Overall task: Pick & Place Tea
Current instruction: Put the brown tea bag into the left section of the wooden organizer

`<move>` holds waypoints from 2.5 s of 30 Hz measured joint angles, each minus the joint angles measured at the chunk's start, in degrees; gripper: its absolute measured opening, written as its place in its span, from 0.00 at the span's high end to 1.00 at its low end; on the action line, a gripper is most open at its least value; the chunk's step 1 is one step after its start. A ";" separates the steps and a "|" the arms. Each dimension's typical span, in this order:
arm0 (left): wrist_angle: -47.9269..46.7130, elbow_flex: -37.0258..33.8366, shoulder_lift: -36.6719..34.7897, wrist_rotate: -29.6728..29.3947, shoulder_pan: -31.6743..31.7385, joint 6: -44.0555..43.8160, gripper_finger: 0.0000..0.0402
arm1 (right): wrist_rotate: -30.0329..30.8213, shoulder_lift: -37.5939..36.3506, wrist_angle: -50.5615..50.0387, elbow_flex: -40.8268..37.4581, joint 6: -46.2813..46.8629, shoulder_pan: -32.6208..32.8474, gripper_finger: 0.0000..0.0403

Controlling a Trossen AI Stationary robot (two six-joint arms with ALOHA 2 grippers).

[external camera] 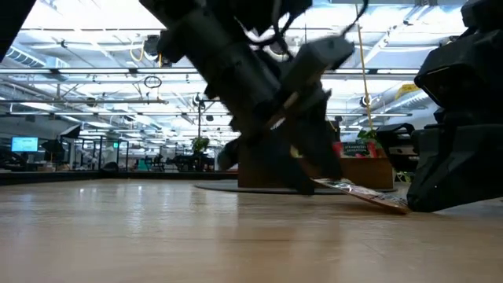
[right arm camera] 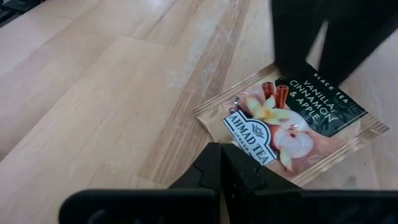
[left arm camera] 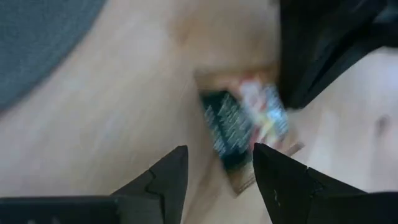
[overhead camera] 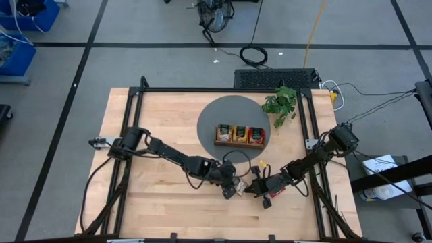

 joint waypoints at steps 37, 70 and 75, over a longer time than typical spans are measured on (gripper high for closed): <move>-9.62 1.94 -6.35 -5.37 -5.41 14.33 0.99 | 0.20 -6.42 12.03 -0.15 -2.76 2.78 0.91; -24.91 14.29 -0.82 -15.05 -12.77 17.79 1.00 | -5.94 -10.64 -30.34 27.31 -2.37 -3.10 0.50; -24.53 16.59 -0.84 -15.81 -12.61 20.39 1.00 | -6.01 -8.57 -30.05 27.10 -1.45 -3.32 0.50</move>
